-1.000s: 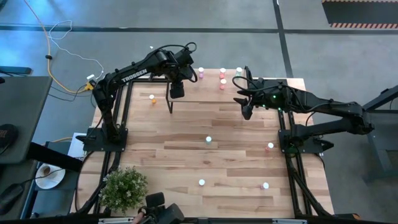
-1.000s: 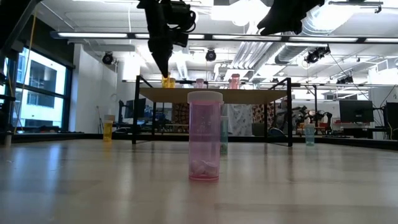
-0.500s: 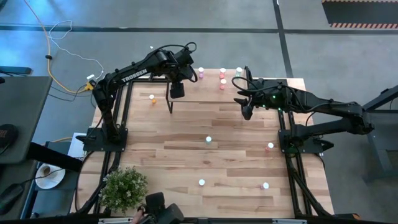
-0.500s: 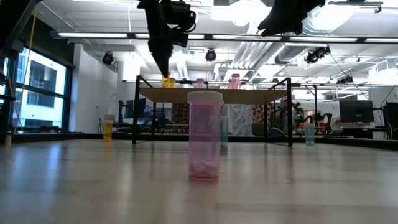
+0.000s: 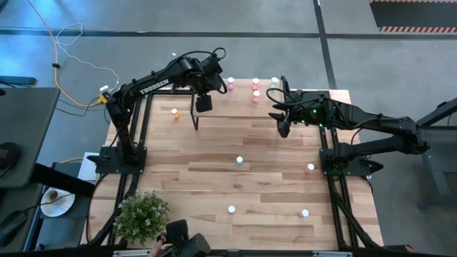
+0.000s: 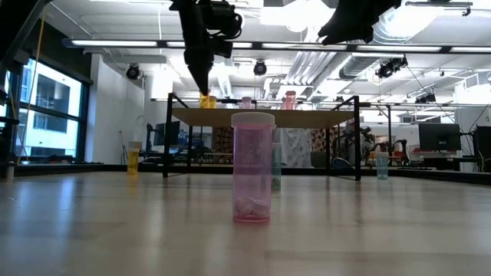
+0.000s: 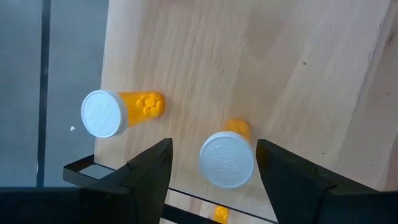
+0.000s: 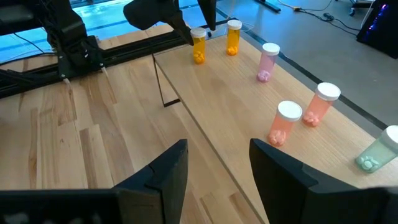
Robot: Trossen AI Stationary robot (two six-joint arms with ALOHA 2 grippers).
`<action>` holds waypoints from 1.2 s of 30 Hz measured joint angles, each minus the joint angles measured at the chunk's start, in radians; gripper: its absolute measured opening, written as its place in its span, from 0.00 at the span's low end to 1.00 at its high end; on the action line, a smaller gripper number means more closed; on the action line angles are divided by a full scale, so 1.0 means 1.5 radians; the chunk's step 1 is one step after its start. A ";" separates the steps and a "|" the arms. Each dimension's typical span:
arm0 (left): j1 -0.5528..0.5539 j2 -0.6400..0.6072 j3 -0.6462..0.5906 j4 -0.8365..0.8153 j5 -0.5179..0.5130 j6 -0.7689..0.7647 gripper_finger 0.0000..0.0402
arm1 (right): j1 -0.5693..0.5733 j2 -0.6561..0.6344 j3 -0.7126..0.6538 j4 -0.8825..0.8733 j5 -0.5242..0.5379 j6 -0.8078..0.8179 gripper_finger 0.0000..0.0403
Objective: Pick and place medicine bottles onto shelf by color
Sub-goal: Put the bottom orange pill bottle on the shelf aligned with the other orange pill bottle, then put the bottom blue pill bottle on the shelf aligned with the other blue pill bottle
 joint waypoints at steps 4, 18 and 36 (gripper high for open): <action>0.000 0.000 0.000 0.000 0.001 0.000 0.56 | 0.000 0.000 0.000 0.000 0.000 0.000 0.41; 0.000 0.000 0.000 -0.001 0.001 0.018 0.56 | 0.000 0.000 0.000 -0.010 0.000 0.000 0.41; -0.011 0.000 0.000 -0.010 -0.009 0.036 0.56 | 0.000 0.000 0.000 -0.010 0.000 -0.002 0.41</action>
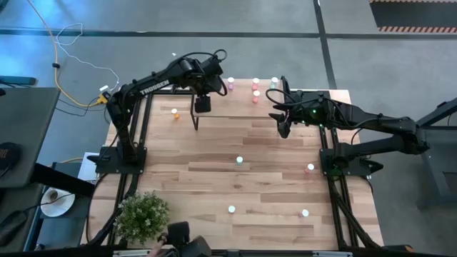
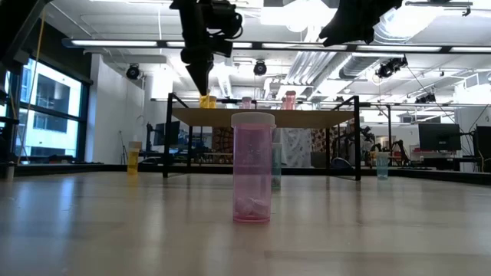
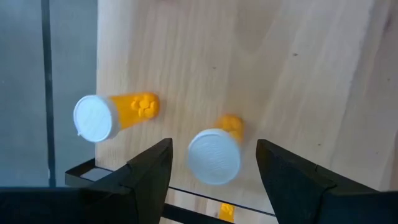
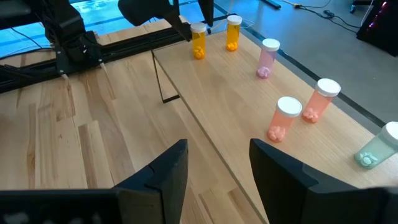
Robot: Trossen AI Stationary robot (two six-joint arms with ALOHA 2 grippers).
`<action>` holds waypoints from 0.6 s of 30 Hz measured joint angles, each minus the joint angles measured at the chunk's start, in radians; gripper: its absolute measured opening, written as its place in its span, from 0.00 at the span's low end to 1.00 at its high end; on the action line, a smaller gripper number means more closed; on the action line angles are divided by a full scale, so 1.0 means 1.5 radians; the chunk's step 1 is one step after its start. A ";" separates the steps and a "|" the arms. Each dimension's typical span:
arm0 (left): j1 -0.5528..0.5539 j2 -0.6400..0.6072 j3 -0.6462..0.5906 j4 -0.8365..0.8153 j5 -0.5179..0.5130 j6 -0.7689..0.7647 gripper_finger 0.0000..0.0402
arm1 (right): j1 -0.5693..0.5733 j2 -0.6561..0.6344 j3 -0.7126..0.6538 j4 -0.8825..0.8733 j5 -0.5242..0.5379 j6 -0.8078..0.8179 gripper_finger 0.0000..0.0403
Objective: Pick and place medicine bottles onto shelf by color
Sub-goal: Put the bottom blue pill bottle on the shelf aligned with the other blue pill bottle
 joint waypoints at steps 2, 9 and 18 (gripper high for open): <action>-0.004 0.000 0.000 0.000 -0.006 0.000 0.56 | 0.000 0.000 0.000 0.000 0.000 0.000 0.41; -0.015 0.000 0.003 -0.002 -0.024 0.010 0.56 | 0.000 0.000 0.000 0.000 0.000 0.000 0.41; -0.020 0.000 0.086 -0.018 -0.006 0.006 0.56 | 0.000 0.000 0.000 0.000 0.000 0.000 0.41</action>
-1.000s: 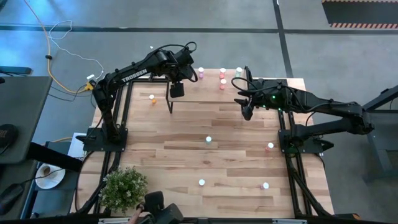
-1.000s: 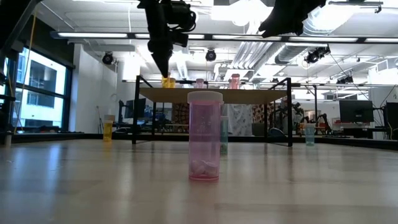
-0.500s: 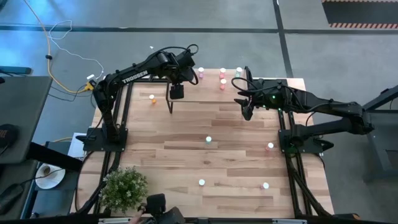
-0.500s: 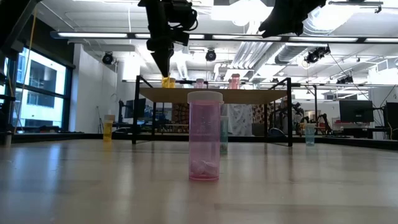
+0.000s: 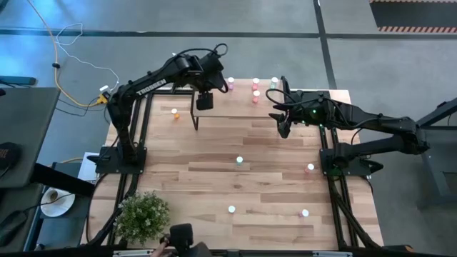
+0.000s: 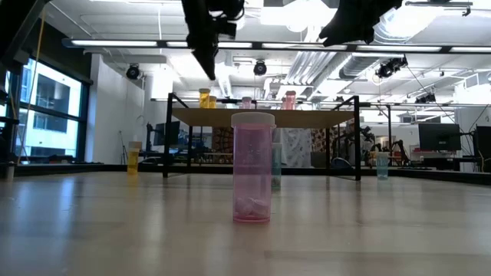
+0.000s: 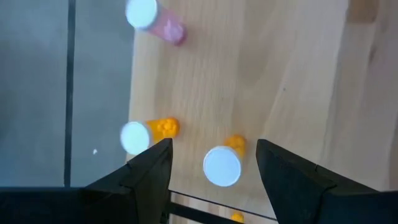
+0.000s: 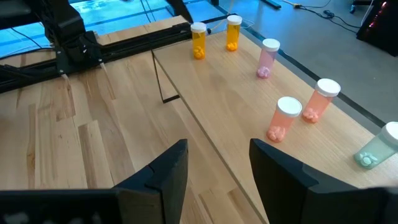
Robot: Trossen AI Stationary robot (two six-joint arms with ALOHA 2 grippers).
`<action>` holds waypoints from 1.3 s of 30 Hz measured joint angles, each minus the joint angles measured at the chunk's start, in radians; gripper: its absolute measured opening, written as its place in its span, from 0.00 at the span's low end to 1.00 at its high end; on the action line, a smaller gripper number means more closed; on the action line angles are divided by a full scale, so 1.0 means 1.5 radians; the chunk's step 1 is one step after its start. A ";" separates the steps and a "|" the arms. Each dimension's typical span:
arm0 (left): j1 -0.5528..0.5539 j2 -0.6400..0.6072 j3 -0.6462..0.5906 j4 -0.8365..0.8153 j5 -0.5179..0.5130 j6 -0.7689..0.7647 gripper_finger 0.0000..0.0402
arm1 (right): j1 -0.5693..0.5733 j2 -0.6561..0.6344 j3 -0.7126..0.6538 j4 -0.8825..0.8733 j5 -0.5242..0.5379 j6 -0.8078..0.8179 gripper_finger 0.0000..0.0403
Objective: Pick and place medicine bottles onto shelf by color
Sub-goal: Put the bottom blue pill bottle on the shelf aligned with the other blue pill bottle
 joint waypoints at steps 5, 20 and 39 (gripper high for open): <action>-0.010 0.000 0.044 -0.022 0.006 -0.025 0.56 | 0.000 0.000 0.000 0.000 0.000 0.000 0.41; -0.054 -0.059 0.023 -0.056 0.230 -0.119 0.56 | 0.000 -0.001 0.000 -0.037 0.023 0.006 0.41; -0.178 -0.274 -0.335 0.241 0.227 -0.202 0.56 | 0.000 -0.048 0.001 -0.075 0.010 0.055 0.41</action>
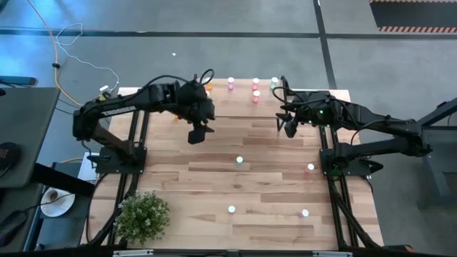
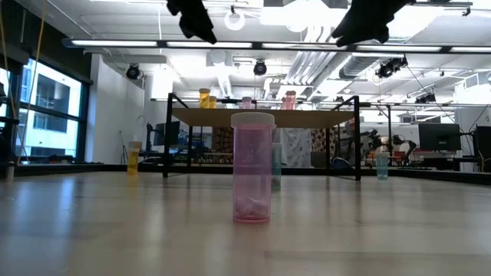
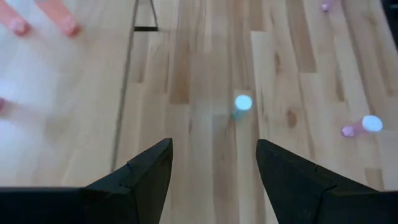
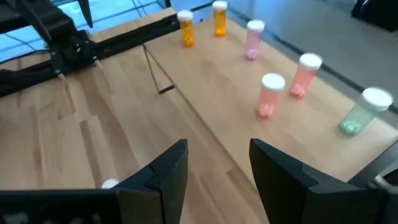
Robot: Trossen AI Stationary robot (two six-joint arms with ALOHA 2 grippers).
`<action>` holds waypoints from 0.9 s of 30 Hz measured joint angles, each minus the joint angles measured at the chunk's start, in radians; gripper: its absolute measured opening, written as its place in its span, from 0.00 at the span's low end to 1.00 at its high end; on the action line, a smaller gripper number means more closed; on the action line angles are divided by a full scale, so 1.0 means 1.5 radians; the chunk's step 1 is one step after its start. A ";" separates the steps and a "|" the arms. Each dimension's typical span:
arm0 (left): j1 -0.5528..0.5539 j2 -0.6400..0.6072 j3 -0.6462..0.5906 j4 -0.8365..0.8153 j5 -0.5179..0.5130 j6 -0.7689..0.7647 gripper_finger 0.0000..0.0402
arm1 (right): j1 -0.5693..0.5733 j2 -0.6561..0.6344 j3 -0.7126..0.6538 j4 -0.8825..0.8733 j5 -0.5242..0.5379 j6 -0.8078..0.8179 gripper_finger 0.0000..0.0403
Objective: Pick and place medicine bottles onto shelf by color
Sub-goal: Put the bottom blue pill bottle on the shelf aligned with the other blue pill bottle
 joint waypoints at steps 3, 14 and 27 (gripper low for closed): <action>-0.019 -0.030 -0.055 0.058 0.000 -0.031 0.56 | 0.000 0.000 -0.003 -0.008 -0.023 0.018 0.41; -0.093 -0.097 -0.201 0.217 -0.003 -0.084 0.56 | 0.088 0.000 -0.013 -0.089 0.002 0.083 0.41; -0.138 -0.172 -0.361 0.364 -0.005 -0.139 0.56 | 0.210 0.071 -0.014 -0.121 0.110 0.115 0.41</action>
